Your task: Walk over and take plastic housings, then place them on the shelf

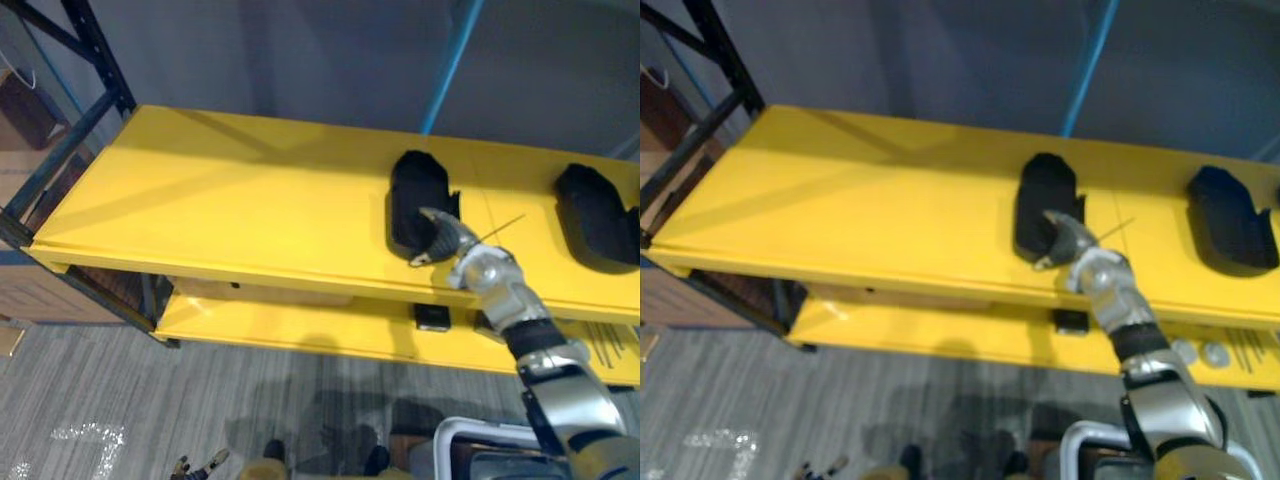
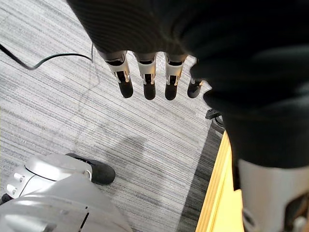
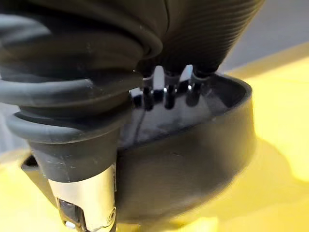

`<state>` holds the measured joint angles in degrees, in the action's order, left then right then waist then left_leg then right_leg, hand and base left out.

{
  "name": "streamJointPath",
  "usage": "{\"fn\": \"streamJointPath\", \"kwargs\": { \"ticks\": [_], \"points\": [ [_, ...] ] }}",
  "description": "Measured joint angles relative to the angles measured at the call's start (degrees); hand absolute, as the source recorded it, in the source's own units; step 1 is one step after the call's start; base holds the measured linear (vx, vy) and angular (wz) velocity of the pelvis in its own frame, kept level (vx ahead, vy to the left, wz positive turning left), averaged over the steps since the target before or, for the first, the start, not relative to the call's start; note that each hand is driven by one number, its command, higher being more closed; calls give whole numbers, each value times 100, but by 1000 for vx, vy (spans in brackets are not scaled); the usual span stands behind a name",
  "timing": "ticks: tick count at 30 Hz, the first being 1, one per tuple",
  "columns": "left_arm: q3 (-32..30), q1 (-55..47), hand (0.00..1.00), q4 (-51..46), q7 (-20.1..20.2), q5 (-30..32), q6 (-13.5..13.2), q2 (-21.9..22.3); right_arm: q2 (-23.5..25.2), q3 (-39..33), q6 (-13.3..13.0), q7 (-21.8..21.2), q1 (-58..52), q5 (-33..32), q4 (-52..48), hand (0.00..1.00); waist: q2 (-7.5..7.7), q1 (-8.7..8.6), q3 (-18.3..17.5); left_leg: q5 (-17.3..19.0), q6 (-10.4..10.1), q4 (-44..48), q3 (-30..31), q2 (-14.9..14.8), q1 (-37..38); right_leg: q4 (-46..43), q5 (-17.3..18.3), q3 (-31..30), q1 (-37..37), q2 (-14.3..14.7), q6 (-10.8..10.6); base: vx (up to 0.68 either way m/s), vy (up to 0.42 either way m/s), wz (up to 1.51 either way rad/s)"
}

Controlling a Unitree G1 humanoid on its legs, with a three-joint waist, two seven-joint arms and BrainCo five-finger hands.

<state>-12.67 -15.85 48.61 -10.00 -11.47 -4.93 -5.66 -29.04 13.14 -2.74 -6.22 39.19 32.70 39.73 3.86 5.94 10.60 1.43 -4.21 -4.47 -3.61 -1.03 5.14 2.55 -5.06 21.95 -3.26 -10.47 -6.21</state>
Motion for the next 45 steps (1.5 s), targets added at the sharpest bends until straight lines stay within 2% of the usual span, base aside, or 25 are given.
{"fn": "streamJointPath", "kwargs": {
  "ticks": [8, 18, 24, 34, 41, 45],
  "points": [
    [36, 3, 0, -22, -28, -193, -2, -1, -35, 10, 20, 35, 369, 141, 420, 0, -9, 10, 136, -18, 28, 0, 8, 68, -4, 2, -30, 1, 2, -63, -29, 0, 0, 0],
    [50, 5, 0, -27, -39, -327, -24, 1, -70, 0, 58, 503, 600, 122, 631, 0, -76, 18, 298, -29, 43, 0, 14, 78, -12, 2, -36, 7, 18, -71, -30, 0, 0, 0],
    [54, 5, 0, -31, -41, -442, -50, 26, -141, -12, 161, 641, 774, 121, 758, 0, -137, 25, 363, -34, 49, 0, 28, 83, -12, 2, -38, 20, 32, -77, -29, 0, 0, 0],
    [262, 7, 0, -33, -46, -448, -61, 58, -266, -12, 188, 890, 1047, 126, 962, 0, -185, 42, 530, -37, 54, 2, 34, 94, -13, 2, -41, 26, 32, -91, -28, 0, 0, 0],
    [271, 6, 0, -32, -46, -621, -117, 60, -492, -11, 101, 950, 1116, 169, 1084, 0, -232, 117, 564, -36, 55, 10, 54, 146, -28, 2, -44, 37, 35, -147, -34, 0, 0, 0],
    [272, 7, 0, -37, -40, -621, -135, 60, -612, -6, -144, 1020, 1120, 249, 1081, 0, -229, 118, 641, -35, 57, 10, 57, 164, -28, 1, -45, 37, 35, -163, -36, 0, 0, 0]
  ]
}}
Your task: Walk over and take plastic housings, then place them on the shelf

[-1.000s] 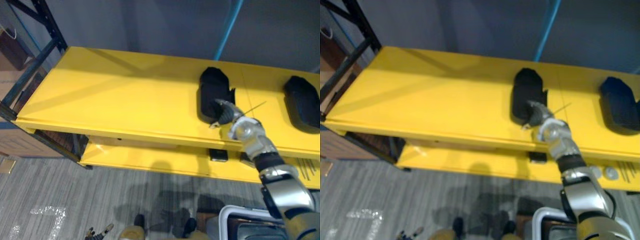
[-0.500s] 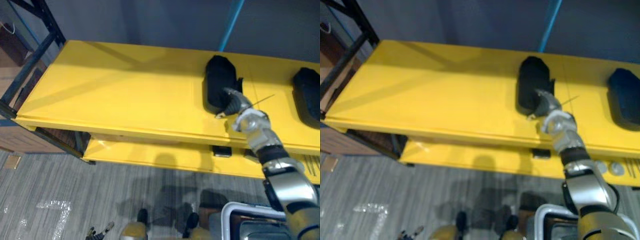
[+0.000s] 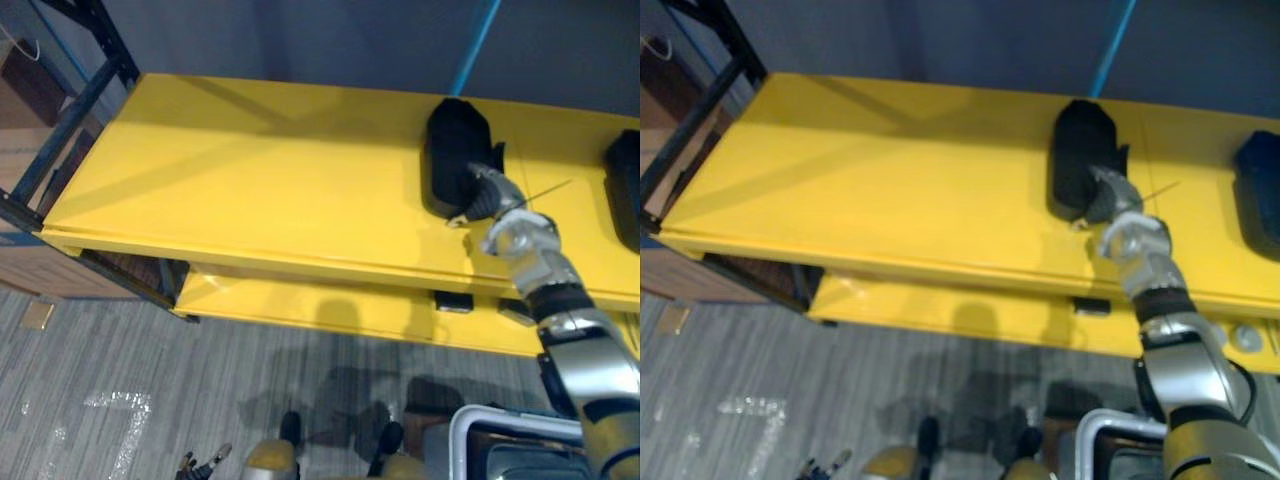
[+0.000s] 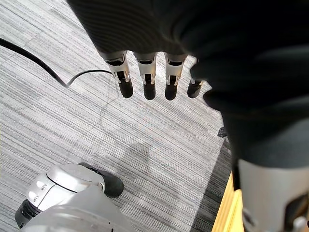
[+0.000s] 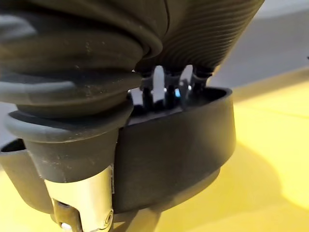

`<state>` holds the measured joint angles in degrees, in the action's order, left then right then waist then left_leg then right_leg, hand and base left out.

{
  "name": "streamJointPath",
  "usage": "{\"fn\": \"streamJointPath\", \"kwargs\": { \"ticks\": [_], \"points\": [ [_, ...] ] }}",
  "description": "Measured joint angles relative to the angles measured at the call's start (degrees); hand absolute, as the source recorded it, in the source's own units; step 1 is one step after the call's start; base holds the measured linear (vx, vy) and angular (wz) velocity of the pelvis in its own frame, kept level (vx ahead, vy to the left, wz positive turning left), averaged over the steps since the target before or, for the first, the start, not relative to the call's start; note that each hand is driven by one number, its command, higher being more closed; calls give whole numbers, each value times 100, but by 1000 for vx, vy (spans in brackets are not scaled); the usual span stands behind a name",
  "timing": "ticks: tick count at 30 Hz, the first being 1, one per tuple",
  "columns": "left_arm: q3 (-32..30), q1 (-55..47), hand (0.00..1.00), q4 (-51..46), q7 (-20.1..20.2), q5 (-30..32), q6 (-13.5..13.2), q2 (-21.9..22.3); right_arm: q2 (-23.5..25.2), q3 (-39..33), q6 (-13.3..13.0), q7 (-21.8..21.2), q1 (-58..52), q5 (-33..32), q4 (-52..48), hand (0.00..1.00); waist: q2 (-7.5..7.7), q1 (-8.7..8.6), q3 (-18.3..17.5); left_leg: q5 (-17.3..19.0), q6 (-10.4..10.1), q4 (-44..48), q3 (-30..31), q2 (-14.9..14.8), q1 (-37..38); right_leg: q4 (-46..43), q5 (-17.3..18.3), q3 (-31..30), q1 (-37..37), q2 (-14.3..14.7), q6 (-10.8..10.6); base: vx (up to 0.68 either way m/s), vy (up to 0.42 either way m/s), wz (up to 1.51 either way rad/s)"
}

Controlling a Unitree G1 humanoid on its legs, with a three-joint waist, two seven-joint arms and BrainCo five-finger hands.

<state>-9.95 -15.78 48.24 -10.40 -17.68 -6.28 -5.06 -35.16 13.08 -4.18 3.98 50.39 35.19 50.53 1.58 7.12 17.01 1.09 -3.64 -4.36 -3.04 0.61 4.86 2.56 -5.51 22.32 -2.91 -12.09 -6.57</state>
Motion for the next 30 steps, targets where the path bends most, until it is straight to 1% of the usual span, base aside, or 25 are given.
{"fn": "streamJointPath", "kwargs": {
  "ticks": [1, 3, 5, 6, 7, 10, 11, 12, 13, 14, 15, 16, 17, 18, 20, 21, 22, 23, 24, 26, 27, 29, 30],
  "points": [
    [0, -3, 0, 15, 0, -1, -1, 4, -61, 9, -156, 37, -1, 14, -16, 0, 5, -1, 29, 0, 0, 0, 3, -1, -1, 0, 0, 1, 1, 1, 0, 0, 0, 0],
    [-4, -4, 0, 12, 1, 0, -10, 34, -102, 43, -264, 88, -3, 132, -47, 0, 5, -5, 30, 0, 0, 0, 5, -2, 2, 0, 0, 1, 0, 2, -1, 0, 0, 0],
    [-6, -3, 0, 5, 15, 8, -63, 120, -255, 103, -423, 104, -119, 176, -430, 0, 8, -24, 30, 5, 7, -2, 15, -2, 1, 2, 0, 5, 0, 2, -1, 0, 0, 0],
    [-6, -3, 0, 4, 20, 9, -68, 128, -308, 102, -449, 104, -183, 180, -610, 0, 11, -28, 29, 5, 7, -3, 19, -3, 1, 2, 0, 9, -1, 3, -1, 27, 0, 4],
    [-14, -3, 0, 2, 48, 12, -74, 123, -431, 77, -457, 93, -363, 183, -1113, 0, 24, -55, 23, 5, 8, -7, 40, -6, -2, 2, 0, 31, -7, 5, -1, 27, -3, 7],
    [-54, -4, 0, -8, 60, 18, -75, 106, -540, -111, -436, 68, -715, 182, -1963, 0, 77, -161, -7, 5, 7, -8, 79, -12, -16, 3, -1, 90, -21, 5, -2, 23, -4, 8],
    [-72, -4, 0, -16, 79, 21, -76, 96, -563, -284, -401, 44, -920, 178, -2439, 0, 121, -189, -32, 5, 8, -11, 66, -40, -18, 4, -1, 86, -19, 5, -2, 0, 0, 0],
    [-128, -5, 0, -20, 111, 22, -75, 86, -602, -360, -337, 5, -1009, 165, -2889, 0, 166, -254, -59, 30, 38, -13, 30, -64, -15, 4, -1, 76, -17, 24, -2, 20, -5, -5],
    [-159, -4, 0, -21, 137, 20, -75, 73, -618, -415, -292, -44, -1038, 151, -3131, 0, 199, -283, -79, 31, 38, -13, 9, -73, -17, 5, -1, 60, -8, 32, -2, 19, -3, -10],
    [-276, -3, 0, -27, 182, 18, -80, 59, -711, -485, -177, -138, -1090, 66, -3610, 0, 267, -326, -123, 44, 39, -13, -40, -92, -1, 5, 0, 20, -2, 53, -1, 21, -17, -18],
    [-321, -4, 0, -31, 190, 16, -87, 13, -830, -591, -144, -162, -1142, -78, -3958, 0, 345, -345, -185, 61, 32, -13, -88, -116, 16, 5, 1, -41, 2, 83, 0, 25, -20, -18],
    [-330, -3, 0, -30, 193, 13, -88, -22, -879, -667, -98, -162, -1174, -151, -4114, 0, 386, -368, -228, 65, 28, -13, -100, -130, 15, 5, 3, -49, 6, 95, 3, 27, -22, -13],
    [-344, -2, 0, -16, 195, 7, -105, -86, -944, -804, 36, -158, -1181, -328, -4314, 0, 473, -446, -316, 68, 25, -13, -134, -152, 18, 5, 3, -63, 9, 117, 4, 22, -20, -13],
    [-351, 1, 0, 1, 194, 4, -115, -140, -996, -979, 153, -152, -1186, -578, -4463, 0, 551, -476, -400, 68, 23, -12, -241, -164, 28, 5, 6, -116, 22, 132, 8, 16, -15, -17],
    [-394, 2, 0, 21, 190, -39, -116, -136, -1096, -1228, 348, -117, -1237, -991, -4644, 0, 605, -492, -565, 80, 7, -12, -336, -167, 35, 5, 6, -218, 84, 137, 8, 17, 0, -23],
    [-419, 23, 0, 35, 180, -68, -116, -122, -1191, -1588, 509, 50, -1438, -1395, -4847, 0, 611, -511, -702, 80, 7, -12, -394, -163, 55, 4, 6, -242, 90, 136, 8, 24, 6, -17],
    [-436, 24, 0, 52, 178, -124, -116, -120, -1200, -1738, 554, 130, -1549, -1599, -4912, 0, 605, -524, -766, 80, 7, -12, -410, -164, 64, 4, 6, -255, 89, 137, 8, 27, 6, -15],
    [-488, 29, 0, 126, 166, -244, -116, -114, -1196, -2044, 642, 293, -1793, -2083, -5044, 0, 597, -564, -869, 91, -8, -12, -480, -168, 102, 2, 6, -303, 81, 143, 8, 5, 11, -21],
    [-515, 39, 0, 262, 157, -274, -115, -112, -1177, -2400, 707, 457, -2117, -2475, -5164, 0, 566, -589, -964, 113, -8, -12, -595, -175, 117, 2, 6, -373, 86, 152, 8, -1, 9, -23],
    [-536, 43, 0, 400, 112, -277, -112, -78, -1033, -2946, 696, 720, -2646, -2814, -5249, 0, 519, -663, -1063, 161, 5, -14, -677, -189, 127, 2, 9, -436, 97, 165, 11, -11, 11, -23],
    [-556, 53, 0, 489, 56, -277, -109, -50, -844, -3272, 686, 851, -2971, -2919, -5244, 0, 504, -687, -1114, 173, 0, -13, -737, -186, 158, 2, 11, -519, 111, 172, 14, -23, -1, -33],
    [-573, 59, 0, 576, -18, -282, -110, 61, -98, -4072, 664, 1166, -3990, -3251, -5193, 0, 444, -807, -1217, 185, -15, -13, -867, -204, 218, 2, 23, -612, 122, 199, 22, -34, -18, -31],
    [-575, 61, 0, 598, -30, -291, -110, 95, 108, -4207, 650, 1233, -4227, -3295, -5169, 0, 413, -820, -1241, 187, -18, -14, -887, -209, 218, 2, 26, -643, 137, 206, 25, -49, -23, -31]
  ]
}}
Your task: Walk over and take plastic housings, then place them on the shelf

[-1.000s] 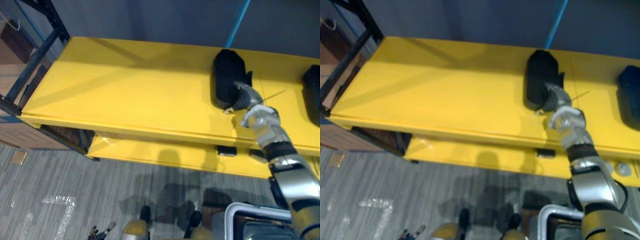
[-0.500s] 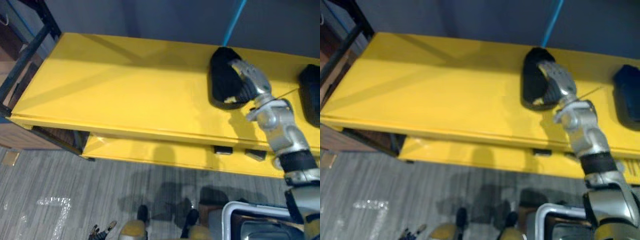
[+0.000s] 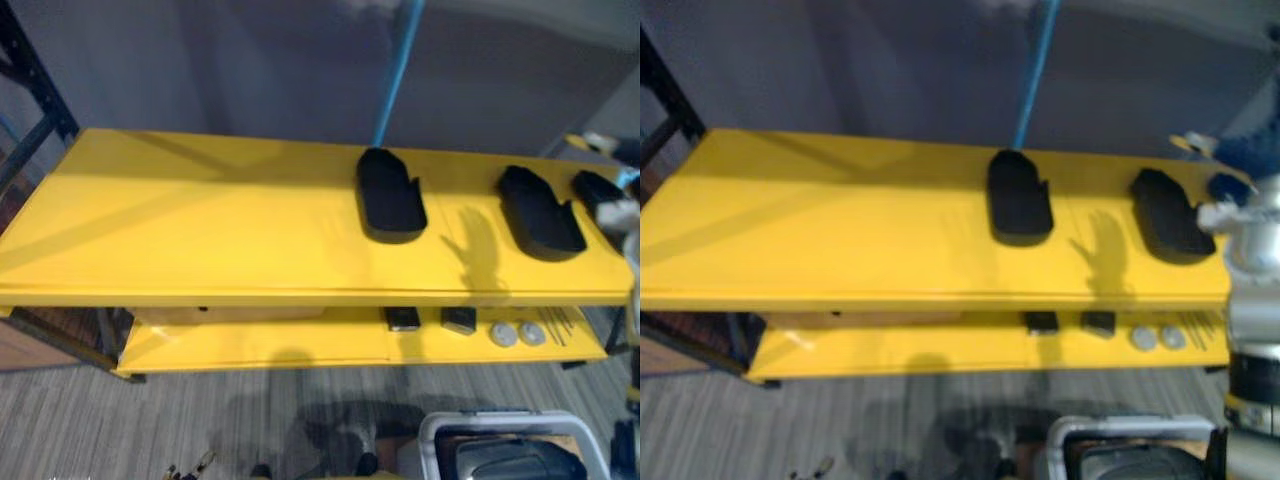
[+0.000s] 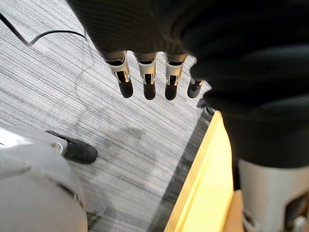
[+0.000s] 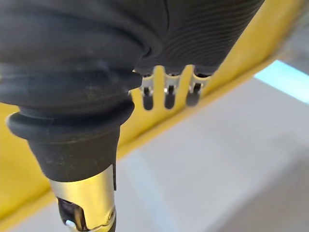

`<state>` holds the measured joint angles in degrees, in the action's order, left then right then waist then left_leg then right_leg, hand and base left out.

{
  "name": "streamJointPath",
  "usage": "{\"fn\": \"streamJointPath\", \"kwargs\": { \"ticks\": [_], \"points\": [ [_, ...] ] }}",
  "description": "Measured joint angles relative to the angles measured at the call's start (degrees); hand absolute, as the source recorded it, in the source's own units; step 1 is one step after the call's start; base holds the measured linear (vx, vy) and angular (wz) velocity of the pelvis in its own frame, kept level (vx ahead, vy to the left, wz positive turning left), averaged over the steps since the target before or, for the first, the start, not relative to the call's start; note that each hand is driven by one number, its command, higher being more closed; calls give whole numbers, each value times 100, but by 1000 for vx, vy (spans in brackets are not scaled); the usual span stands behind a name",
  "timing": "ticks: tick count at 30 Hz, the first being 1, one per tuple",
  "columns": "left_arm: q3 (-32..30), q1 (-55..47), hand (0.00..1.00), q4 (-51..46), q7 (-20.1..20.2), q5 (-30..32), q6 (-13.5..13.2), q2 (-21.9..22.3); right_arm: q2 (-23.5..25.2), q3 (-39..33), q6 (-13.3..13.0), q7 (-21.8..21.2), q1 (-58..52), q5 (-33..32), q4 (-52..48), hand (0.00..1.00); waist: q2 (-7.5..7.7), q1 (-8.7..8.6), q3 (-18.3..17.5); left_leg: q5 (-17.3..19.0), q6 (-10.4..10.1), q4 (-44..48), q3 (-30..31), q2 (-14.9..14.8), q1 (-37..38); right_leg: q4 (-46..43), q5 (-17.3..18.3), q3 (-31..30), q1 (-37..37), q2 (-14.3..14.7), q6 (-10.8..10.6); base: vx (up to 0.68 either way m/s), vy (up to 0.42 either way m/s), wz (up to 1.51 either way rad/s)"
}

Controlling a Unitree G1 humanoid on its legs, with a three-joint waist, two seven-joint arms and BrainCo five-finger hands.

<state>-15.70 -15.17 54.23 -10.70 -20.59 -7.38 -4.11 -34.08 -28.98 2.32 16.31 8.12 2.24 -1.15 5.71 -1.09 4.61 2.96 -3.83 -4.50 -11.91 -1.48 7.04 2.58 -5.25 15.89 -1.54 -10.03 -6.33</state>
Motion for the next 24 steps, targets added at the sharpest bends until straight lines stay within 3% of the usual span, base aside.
{"fn": "streamJointPath", "kwargs": {
  "ticks": [1, 5, 9, 15, 21, 24],
  "points": [
    [-4, 6, 0, 59, -36, -86, -1, 72, 480, -279, -73, 107, -513, -156, 140, 0, -67, -106, -69, 10, -12, -1, -103, -18, -1, 0, 4, -86, 66, 25, 1, -44, -21, -27],
    [-207, 5, 0, 105, -53, -144, -1, 225, 1483, -714, -257, 341, -1393, -327, 719, 0, -234, -289, -203, 53, -58, -3, -299, -92, 21, -9, 44, -252, 158, 115, 55, -33, -31, -29],
    [-227, 112, 0, 89, -65, -146, -7, 230, 2334, -799, -649, 643, -1977, -374, 1293, 0, -269, -308, -235, 102, -122, 1, -421, -193, 103, -21, 57, -359, 150, 198, 86, -22, -31, -18],
    [-259, 192, 0, 73, -178, -147, -6, 230, 2791, -730, -1329, 1105, -2069, -309, 1609, 0, -255, -285, -234, 93, -111, -24, -427, -184, 106, -17, 52, -357, 149, 197, 89, 6, 3, 0],
    [-394, 167, 0, 55, -215, -78, -2, 222, 2828, -676, -1481, 1262, -1979, 16, 1608, 0, -289, -264, -207, 142, -121, 0, -445, -189, 114, -10, 44, -398, 145, 217, 64, 57, 7, -2],
    [-546, 89, 0, 0, -214, -83, -2, 230, 2809, -624, -1483, 1246, -1725, 136, 1589, 0, -250, -86, 15, 678, -33, 1134, -388, -267, -117, -73, 51, -779, 164, 285, 77, 13, -38, -71]
  ]
}}
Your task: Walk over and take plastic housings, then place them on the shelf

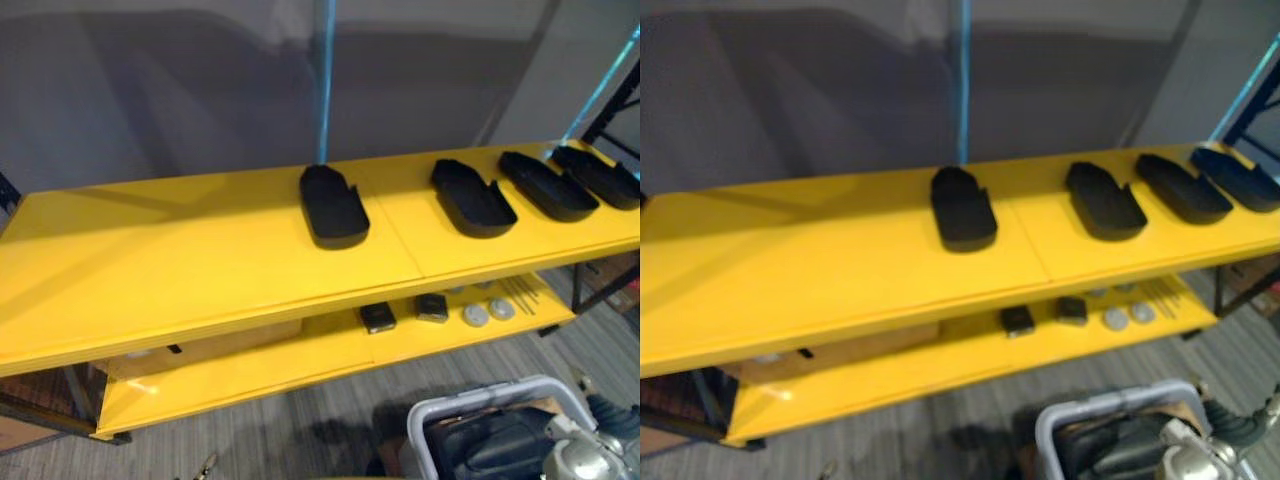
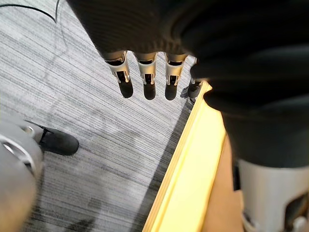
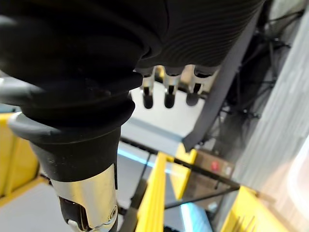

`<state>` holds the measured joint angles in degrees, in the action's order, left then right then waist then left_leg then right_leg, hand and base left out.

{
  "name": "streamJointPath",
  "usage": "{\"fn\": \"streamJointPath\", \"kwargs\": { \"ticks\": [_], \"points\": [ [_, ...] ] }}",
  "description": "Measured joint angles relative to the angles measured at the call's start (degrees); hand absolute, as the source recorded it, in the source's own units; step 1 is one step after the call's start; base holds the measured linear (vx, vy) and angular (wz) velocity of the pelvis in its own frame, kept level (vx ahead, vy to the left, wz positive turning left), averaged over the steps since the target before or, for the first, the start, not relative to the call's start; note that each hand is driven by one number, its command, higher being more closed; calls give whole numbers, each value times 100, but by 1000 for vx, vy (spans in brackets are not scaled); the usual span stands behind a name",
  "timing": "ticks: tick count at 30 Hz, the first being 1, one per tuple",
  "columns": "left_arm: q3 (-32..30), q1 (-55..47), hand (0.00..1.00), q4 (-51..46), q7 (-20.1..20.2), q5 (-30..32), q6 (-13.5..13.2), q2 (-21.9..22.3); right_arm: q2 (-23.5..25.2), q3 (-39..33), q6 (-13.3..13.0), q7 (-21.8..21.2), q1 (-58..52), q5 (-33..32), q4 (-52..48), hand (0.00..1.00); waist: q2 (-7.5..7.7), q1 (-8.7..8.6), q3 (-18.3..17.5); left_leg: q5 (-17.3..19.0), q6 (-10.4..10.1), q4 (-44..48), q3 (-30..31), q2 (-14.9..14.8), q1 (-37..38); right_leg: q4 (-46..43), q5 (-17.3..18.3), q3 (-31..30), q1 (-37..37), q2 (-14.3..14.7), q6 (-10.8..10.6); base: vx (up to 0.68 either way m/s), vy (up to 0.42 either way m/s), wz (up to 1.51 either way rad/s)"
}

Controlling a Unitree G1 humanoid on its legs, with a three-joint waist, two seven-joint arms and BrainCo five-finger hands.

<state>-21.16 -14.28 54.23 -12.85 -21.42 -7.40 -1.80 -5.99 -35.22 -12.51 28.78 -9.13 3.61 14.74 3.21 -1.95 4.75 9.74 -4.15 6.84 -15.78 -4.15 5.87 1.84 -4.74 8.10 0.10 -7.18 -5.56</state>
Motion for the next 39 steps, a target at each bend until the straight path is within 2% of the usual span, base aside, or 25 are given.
{"fn": "streamJointPath", "kwargs": {
  "ticks": [1, 2, 3, 4, 5, 7, 9, 11, 14, 17, 19, 21, 22, 23, 25, 27, 29, 32, 33, 34, 35, 36, 37, 38, 39],
  "points": [
    [-172, -240, 0, -4, 2, -32, -25, 54, -213, 431, -10, -58, 207, 23, -20, 0, -22, 180, 116, 436, 420, 1549, 704, -74, -546, -153, 18, -518, 96, 98, 26, -27, -101, -145],
    [-259, -355, 0, -4, 4, -58, -39, 106, -325, 607, -11, -107, 334, 35, -28, 0, -57, 255, 150, 513, 508, 2022, 1050, -48, -750, -233, 46, -738, 153, 155, 69, -47, -107, -166],
    [-334, -467, 0, 11, 1, -74, -71, 176, -453, 761, -11, -144, 414, 57, -46, 0, -82, 324, 184, 685, 535, 2375, 1368, -10, -872, -298, 75, -950, 226, 229, 94, -72, -10, -176],
    [-405, -728, 0, 117, 8, -75, -147, 321, -777, 1019, -11, -226, 611, 50, -59, 0, -371, 488, 169, 1041, 429, 2582, 2026, -10, -857, -394, 76, -1393, 394, 507, 43, -57, -55, -166],
    [-412, -770, 0, 128, 9, -75, -156, 346, -861, 1063, -11, -263, 681, 48, -62, 0, -432, 498, 168, 1175, 291, 2510, 2165, -25, -793, -427, 54, -1532, 482, 584, 9, -46, -36, -147],
    [-398, -764, 0, 115, 21, -73, -231, 333, -1011, 1045, -11, -327, 740, 14, -86, 0, -423, 416, 187, 1377, 195, 2055, 2117, 3, -741, -468, -26, -1642, 736, 593, -97, -39, 14, -36],
    [-319, -506, 0, 60, 46, -71, -265, 214, -1096, 1090, -10, -439, 764, -5, -91, 0, -228, 345, 335, 1439, 208, 1732, 1967, 104, -709, -526, -118, -1756, 952, 467, -154, -95, 35, -21],
    [-280, -421, 0, -99, 24, 25, -346, 144, -1099, 1122, -10, -498, 775, 5, -144, 0, -171, 278, 381, 1451, 237, 1769, 1926, 180, -762, -478, -154, -1788, 987, 392, -135, -54, 64, -17],
    [-230, -186, 0, -478, -18, 899, -376, -88, -1297, 1314, 12, -475, 775, -22, -228, 0, -163, 225, 453, 1541, 268, 2028, 1858, 187, -881, -449, -251, -1864, 1017, 444, -171, 5, 69, -14],
    [3, 158, 0, -602, 278, 1617, -31, -577, -1432, 1570, 116, -376, 774, -7, -335, 0, -287, 200, 656, 1747, 266, 2492, 1792, 160, -1029, -744, -329, -2092, 1287, 606, -221, -44, 46, -49],
    [158, 203, 0, -595, 782, 2038, 315, -774, -1330, 1639, 113, -392, 450, 25, -598, 0, -350, 185, 807, 1969, 340, 2704, 1455, 48, -870, -998, -339, -2132, 1322, 784, -201, -57, 41, -96],
    [164, 117, 0, -567, 1054, 2246, 533, -781, -1284, 1615, 71, -451, 11, 309, -1129, 0, -299, 114, 889, 2052, 421, 2756, 1125, -10, -683, -969, -603, -1898, 1277, 857, 93, -80, 17, -111],
    [170, 54, 0, -559, 1180, 2246, 611, -681, -1280, 1570, -70, -555, -168, 429, -1390, 0, -266, 89, 927, 2011, 522, 2653, 884, -47, -568, -652, -1111, -1739, 1225, 932, 454, -161, 33, -143],
    [163, 23, 0, -488, 1285, 2281, 633, -626, -1280, 1539, -216, -650, -183, 450, -1518, 0, -165, 51, 1009, 1915, 652, 2535, 501, -97, -483, -796, -873, -1334, 1226, 925, 911, -227, 58, -161],
    [171, -3, 0, -295, 1380, 2421, 641, -568, -1334, 1373, -408, -655, -89, 656, -1631, 0, 1, 36, 1053, 1774, 663, 2388, -141, -235, -414, -2049, 144, -255, 1456, 851, 1074, -219, 83, -157],
    [182, -100, 0, -295, 1379, 2402, 647, -484, -1587, 1406, -571, -542, 172, 1310, -1651, 0, 41, 80, 1071, 1679, 657, 2257, -645, -370, -299, -2684, 637, 461, 1360, 686, 1129, -159, 58, -161],
    [230, -208, 0, -347, 1370, 2407, 629, -512, -2411, 1842, -775, -278, 899, 2025, -1645, 0, 38, 192, 1068, 1667, 650, 2315, -1420, -677, -343, -3302, 1282, 1309, 1088, 248, 1160, -152, 2, -176],
    [242, -180, 0, -358, 1293, 2335, 618, -710, -3360, 2670, -706, -92, 2283, 1946, -1361, 0, 89, 313, 1079, 1666, 648, 2687, -2068, -1181, -651, -3510, 1345, 1889, 884, -335, 1202, -99, -77, -147],
    [213, -121, 0, -356, 1285, 2267, 613, -821, -3481, 2763, -675, -51, 2536, 1872, -1276, 0, 198, 349, 1098, 1646, 628, 2828, -2035, -1195, -746, -3285, 1096, 1819, 903, -269, 923, -65, -167, -113],
    [189, -21, 0, -304, 1272, 2157, 622, -874, -3549, 2857, -608, -2, 2790, 1833, -1146, 0, 213, 430, 1123, 1522, 807, 2789, -1542, -1129, -951, -2837, 932, 1824, 887, 48, 1135, -58, -284, -138],
    [152, 89, 0, -247, 1289, 2119, 597, -896, -3571, 2922, -457, 34, 3020, 1738, -1021, 0, 168, 672, 1128, 1128, 908, 2413, -878, -1195, -1145, -1686, 401, 1528, 662, 541, 1402, 18, -350, -162],
    [238, 102, 0, -232, 1292, 2074, 504, -906, -3712, 2922, -429, 103, 3109, 1640, -939, 0, 132, 722, 1126, 901, 518, 1950, -801, -1194, -1050, -1923, 575, 1708, 676, 427, 1449, 119, -194, -133],
    [314, 115, 0, -235, 1293, 2001, 454, -950, -3775, 2859, -416, 148, 3082, 1586, -908, 0, 180, 664, 1116, 836, 428, 1807, -845, -1133, -1082, -2088, 640, 1767, 651, 217, 1257, 246, 27, -66],
    [407, 199, 0, -217, 1297, 1963, 411, -1107, -3791, 2711, -340, 158, 3040, 1438, -886, 0, 314, 583, 1139, 784, 345, 1656, -839, -1003, -1152, -1758, 296, 1727, 391, -128, 823, 217, 77, -18],
    [405, 382, 0, -161, 1295, 1950, 414, -1193, -3786, 2515, -264, 145, 2935, 1220, -872, 0, 472, 532, 1174, 750, 303, 1734, -803, -1003, -1321, -1230, 95, 1396, 195, -160, 413, 133, 6, -9]
  ]
}}
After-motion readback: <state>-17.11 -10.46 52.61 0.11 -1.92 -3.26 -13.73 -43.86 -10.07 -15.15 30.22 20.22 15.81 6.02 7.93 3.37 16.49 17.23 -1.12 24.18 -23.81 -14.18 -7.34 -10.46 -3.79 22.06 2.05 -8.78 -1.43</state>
